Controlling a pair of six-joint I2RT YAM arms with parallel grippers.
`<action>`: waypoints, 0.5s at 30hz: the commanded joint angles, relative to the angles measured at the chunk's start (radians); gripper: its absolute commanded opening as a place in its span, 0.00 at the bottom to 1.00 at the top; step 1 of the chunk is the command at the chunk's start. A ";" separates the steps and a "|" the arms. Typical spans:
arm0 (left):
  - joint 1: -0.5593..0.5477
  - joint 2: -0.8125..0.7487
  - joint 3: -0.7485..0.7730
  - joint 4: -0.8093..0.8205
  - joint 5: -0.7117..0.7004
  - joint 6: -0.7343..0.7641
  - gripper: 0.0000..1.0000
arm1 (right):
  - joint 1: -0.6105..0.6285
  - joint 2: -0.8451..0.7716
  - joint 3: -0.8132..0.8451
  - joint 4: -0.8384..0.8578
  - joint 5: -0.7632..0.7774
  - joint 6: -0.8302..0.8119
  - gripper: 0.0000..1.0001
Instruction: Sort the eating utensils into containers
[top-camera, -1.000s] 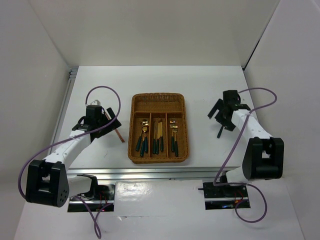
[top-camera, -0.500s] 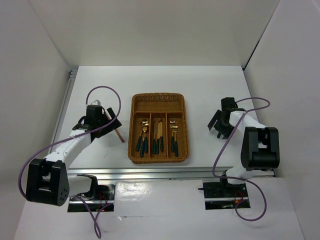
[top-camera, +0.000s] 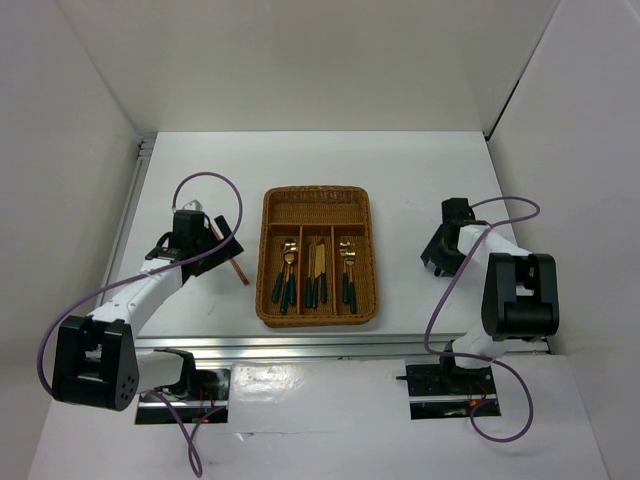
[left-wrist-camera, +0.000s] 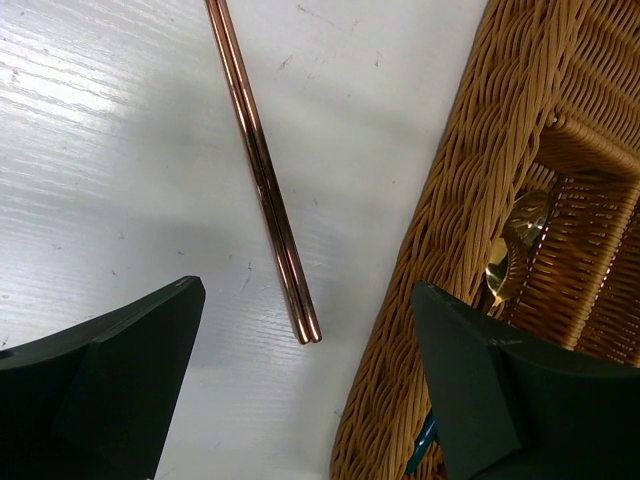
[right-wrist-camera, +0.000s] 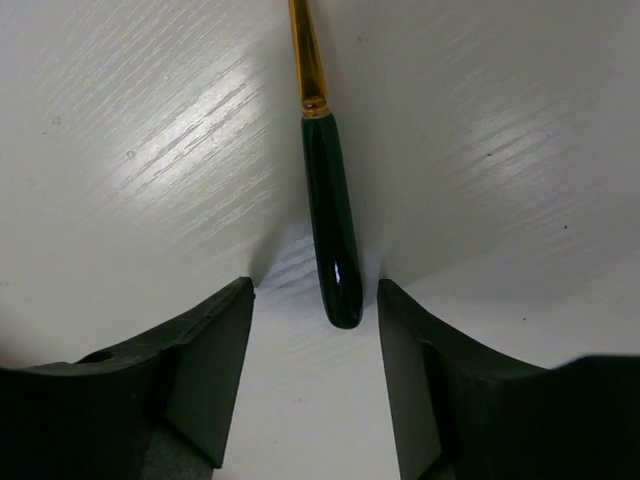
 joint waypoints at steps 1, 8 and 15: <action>0.005 0.005 0.022 0.033 0.012 0.031 1.00 | -0.005 0.029 -0.017 0.048 0.028 -0.003 0.59; 0.005 0.014 0.022 0.033 0.012 0.031 1.00 | -0.005 0.058 -0.026 0.066 0.039 -0.003 0.31; 0.005 0.014 0.022 0.033 0.003 0.031 1.00 | -0.005 0.048 -0.005 0.066 -0.039 -0.039 0.07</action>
